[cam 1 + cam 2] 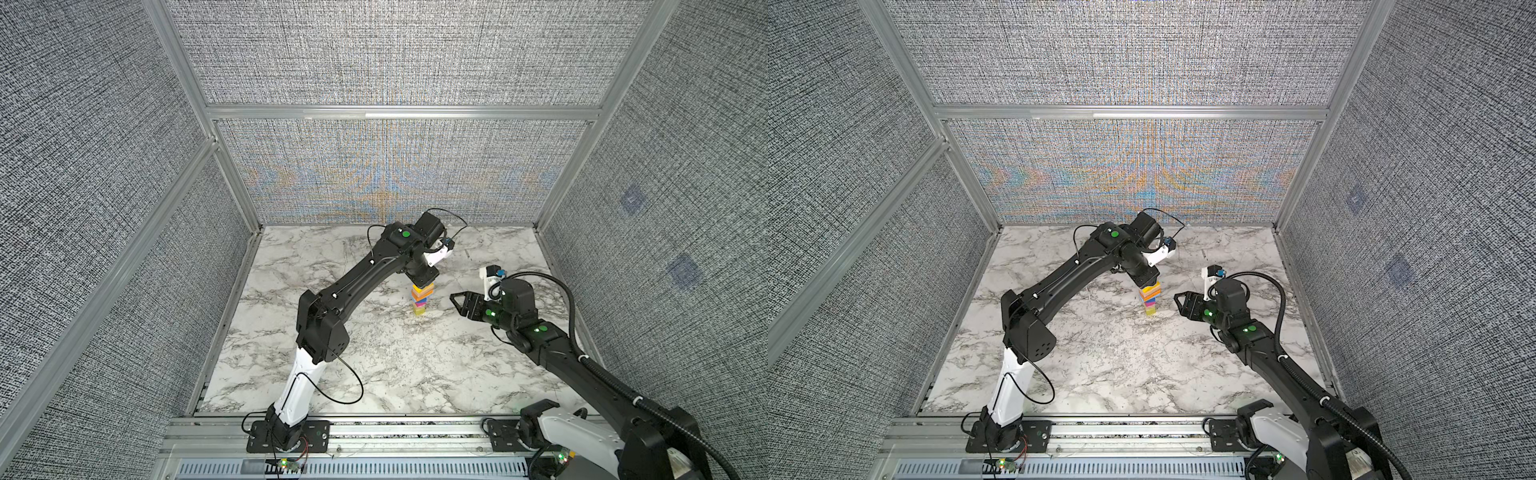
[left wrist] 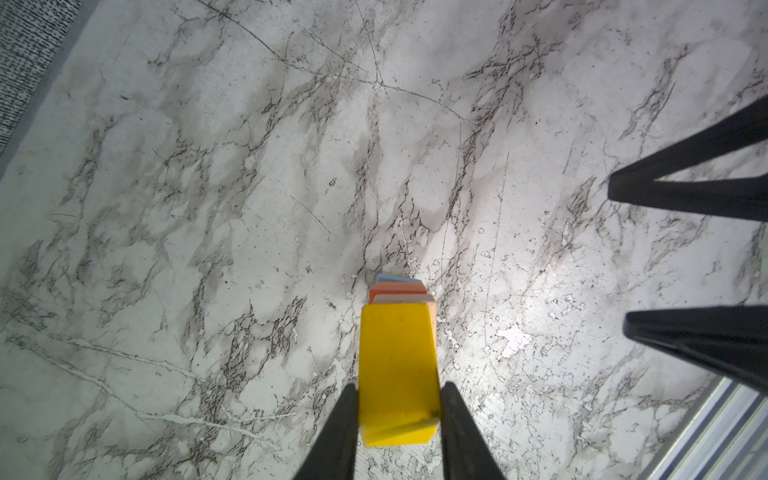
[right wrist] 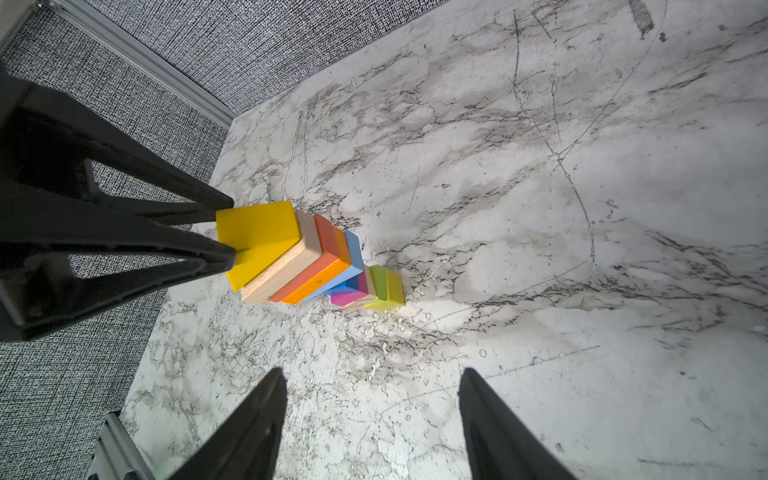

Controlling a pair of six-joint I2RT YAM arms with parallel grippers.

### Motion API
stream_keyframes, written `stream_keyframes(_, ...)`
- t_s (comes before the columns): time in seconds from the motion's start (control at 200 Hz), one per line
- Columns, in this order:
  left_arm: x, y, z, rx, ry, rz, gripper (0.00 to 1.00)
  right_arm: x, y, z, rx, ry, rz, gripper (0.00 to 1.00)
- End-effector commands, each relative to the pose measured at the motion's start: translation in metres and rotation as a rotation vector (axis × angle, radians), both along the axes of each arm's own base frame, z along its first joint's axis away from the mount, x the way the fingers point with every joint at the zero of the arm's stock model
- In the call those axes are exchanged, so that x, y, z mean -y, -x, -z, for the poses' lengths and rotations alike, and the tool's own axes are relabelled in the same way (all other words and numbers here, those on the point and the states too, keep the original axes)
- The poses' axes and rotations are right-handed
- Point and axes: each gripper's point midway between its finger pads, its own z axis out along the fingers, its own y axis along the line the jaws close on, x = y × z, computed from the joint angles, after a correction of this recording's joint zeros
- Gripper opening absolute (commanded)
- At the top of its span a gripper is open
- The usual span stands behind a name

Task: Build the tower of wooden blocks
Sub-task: 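Lower the yellow cube onto the top of the stack with the left gripper, then open the left gripper and raise it off the yellow cube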

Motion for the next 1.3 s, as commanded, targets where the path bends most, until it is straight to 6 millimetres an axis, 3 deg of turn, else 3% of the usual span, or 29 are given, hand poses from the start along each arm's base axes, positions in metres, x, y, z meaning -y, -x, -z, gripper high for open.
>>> stream_keyframes(0.0, 0.0029, 0.0010, 0.0000, -0.012, 0.015, -0.002, 0.30, -0.0019, -0.0033, -0.0066, 0.025, -0.014, -0.003, 0.68)
stream_keyframes(0.69, 0.0009, -0.0003, 0.0045, -0.019, 0.002, -0.022, 0.31, -0.0012, -0.0022, -0.0092, 0.029, -0.016, -0.003, 0.68)
stream_keyframes(1.005, -0.0010, -0.0010, 0.0070, -0.021, -0.010, -0.035, 0.37, -0.0005, -0.0022, -0.0093, 0.031, -0.014, -0.001, 0.68)
stream_keyframes(1.186, -0.0022, -0.0008, 0.0060, -0.018, -0.013, -0.036, 0.43, -0.0006, -0.0024, -0.0084, 0.027, -0.014, -0.001, 0.68)
stream_keyframes(1.271, -0.0032, -0.0010, 0.0055, -0.016, -0.016, -0.039, 0.51, -0.0007, -0.0026, -0.0081, 0.027, -0.013, -0.002, 0.68)
stream_keyframes(1.296, -0.0029, -0.0004, 0.0060, -0.018, -0.016, -0.037, 0.58, -0.0007, -0.0025, -0.0080, 0.026, -0.014, -0.002, 0.68)
